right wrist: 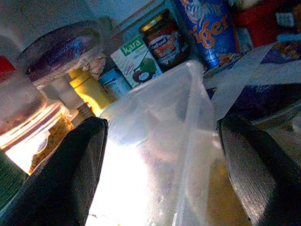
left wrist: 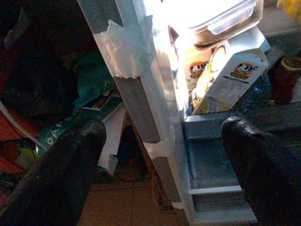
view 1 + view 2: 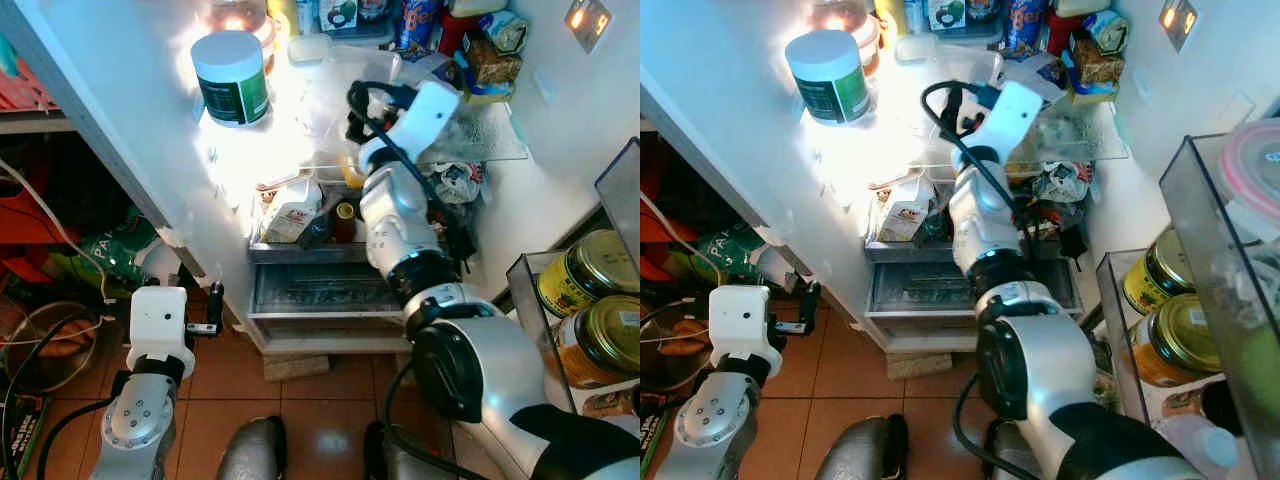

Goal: Restocking fridge

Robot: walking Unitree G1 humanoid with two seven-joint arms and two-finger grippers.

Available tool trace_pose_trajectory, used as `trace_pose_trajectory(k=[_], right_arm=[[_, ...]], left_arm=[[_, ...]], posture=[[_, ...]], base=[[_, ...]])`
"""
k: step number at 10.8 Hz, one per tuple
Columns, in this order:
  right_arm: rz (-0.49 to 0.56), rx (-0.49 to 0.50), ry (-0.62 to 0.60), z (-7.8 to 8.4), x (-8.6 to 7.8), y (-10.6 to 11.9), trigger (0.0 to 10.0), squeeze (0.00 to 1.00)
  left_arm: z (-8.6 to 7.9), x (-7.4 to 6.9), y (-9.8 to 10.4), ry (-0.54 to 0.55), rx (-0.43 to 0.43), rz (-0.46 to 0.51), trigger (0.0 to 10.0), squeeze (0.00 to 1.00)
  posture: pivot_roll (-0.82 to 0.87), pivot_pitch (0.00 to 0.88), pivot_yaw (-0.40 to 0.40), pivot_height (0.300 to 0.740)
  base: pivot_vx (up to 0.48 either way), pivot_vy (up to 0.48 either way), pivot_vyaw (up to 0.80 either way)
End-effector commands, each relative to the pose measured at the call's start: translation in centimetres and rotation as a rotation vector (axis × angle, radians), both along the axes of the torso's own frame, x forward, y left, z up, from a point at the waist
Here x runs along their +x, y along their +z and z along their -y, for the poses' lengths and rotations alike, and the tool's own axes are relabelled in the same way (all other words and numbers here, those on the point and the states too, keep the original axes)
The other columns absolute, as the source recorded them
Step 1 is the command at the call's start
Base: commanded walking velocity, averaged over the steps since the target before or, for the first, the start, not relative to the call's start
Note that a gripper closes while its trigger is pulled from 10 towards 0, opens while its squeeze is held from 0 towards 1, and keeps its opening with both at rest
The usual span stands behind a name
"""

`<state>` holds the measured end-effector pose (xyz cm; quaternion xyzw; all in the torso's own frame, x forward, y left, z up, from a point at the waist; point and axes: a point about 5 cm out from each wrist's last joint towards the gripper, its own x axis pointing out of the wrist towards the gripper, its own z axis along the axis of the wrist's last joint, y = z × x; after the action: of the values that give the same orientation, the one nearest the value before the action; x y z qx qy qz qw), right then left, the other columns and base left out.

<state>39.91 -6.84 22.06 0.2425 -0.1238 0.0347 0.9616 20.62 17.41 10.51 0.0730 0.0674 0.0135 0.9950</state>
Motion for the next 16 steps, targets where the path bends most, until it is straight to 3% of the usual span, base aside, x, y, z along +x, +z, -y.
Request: trace_pose_trajectory(k=[1, 2, 5, 6, 11, 12, 13, 14, 16], right_arm=[[0.027, -0.019, 0.008, 0.0, -0.2, 0.1, 10.0, 1.0], [0.036, -0.013, 0.013, 0.3, -0.2, 0.1, 10.0, 1.0], [0.124, -0.116, -0.019, 1.8, -0.8, 0.4, 10.0, 1.0], [0.163, -0.155, -0.045, 3.0, -1.2, 0.5, 10.0, 1.0], [0.201, -0.249, -0.097, 5.6, -2.7, 0.2, 10.0, 1.0], [0.198, -0.312, -0.093, 6.7, -3.9, -0.6, 10.0, 0.8], [0.202, -0.339, -0.084, 7.1, -4.5, -0.9, 10.0, 0.14], [0.196, -0.407, -0.071, 7.9, -5.8, -1.8, 10.0, 0.0], [0.134, -0.499, -0.022, 8.9, -8.0, -3.8, 10.0, 0.0]], left_arm=[[-0.4, -0.2, -0.4, 0.008, 0.017, -0.017, 10.0, 0.0], [-0.4, -0.1, -0.4, 0.007, 0.016, -0.015, 10.0, 0.0], [-0.3, 0.5, -0.4, -0.008, 0.018, -0.006, 10.0, 0.0], [-0.1, 0.7, -0.3, -0.012, 0.013, 0.0, 10.0, 0.0], [0.1, 1.4, -0.6, -0.013, 0.004, 0.011, 10.0, 0.0], [0.4, 1.5, -0.5, -0.006, -0.009, 0.025, 10.0, 0.0], [0.6, 1.7, -0.6, -0.001, -0.013, 0.029, 10.0, 0.0], [1.1, 2.1, -0.7, 0.012, -0.021, 0.035, 10.0, 0.0], [2.0, 2.7, -0.7, -0.002, -0.046, 0.05, 10.0, 0.0]], posture=[[0.16, 0.185, 0.083, 0.74], [0.15, 0.18, 0.087, 0.74], [0.14, 0.171, 0.09, 0.74], [0.14, 0.165, 0.087, 0.74], [0.1, 0.14, 0.079, 0.74], [0.07, 0.117, 0.066, 0.74], [0.07, 0.113, 0.063, 0.74], [0.05, 0.098, 0.051, 0.74], [0.02, 0.09, 0.035, 0.74]], base=[[0.0, 0.0, 0.0], [0.0, 0.0, 0.0], [0.0, 0.0, 0.0], [0.0, 0.0, 0.0], [0.0, 0.0, 0.0], [0.0, 0.0, 0.0], [0.0, 0.0, 0.0], [0.0, 0.0, 0.0], [0.0, 0.0, 0.0]])
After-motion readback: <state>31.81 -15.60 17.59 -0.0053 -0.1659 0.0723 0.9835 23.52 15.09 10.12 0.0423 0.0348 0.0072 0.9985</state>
